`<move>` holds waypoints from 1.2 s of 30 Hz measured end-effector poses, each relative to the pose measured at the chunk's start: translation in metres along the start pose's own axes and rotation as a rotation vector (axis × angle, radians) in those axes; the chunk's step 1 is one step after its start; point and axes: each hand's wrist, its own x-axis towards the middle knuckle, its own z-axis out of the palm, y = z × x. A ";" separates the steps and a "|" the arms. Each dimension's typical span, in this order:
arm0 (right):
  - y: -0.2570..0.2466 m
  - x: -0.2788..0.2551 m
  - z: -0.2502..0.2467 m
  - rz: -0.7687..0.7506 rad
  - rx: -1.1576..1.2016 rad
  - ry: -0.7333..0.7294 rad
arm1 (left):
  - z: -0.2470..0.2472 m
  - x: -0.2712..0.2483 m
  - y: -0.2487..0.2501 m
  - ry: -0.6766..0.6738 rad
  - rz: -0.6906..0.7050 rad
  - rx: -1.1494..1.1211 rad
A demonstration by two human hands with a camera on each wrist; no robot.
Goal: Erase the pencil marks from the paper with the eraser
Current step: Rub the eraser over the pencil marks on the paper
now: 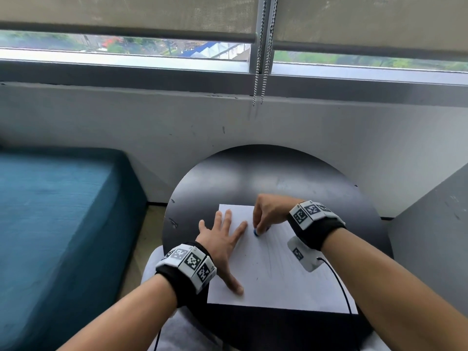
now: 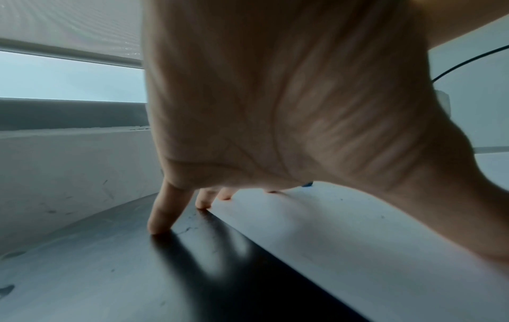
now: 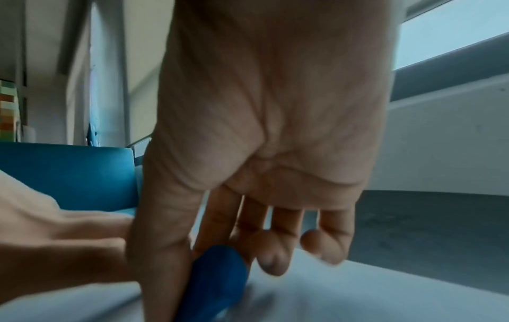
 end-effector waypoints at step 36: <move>-0.011 -0.042 0.028 -0.029 -0.064 -0.114 | -0.006 -0.002 0.006 -0.025 -0.022 -0.011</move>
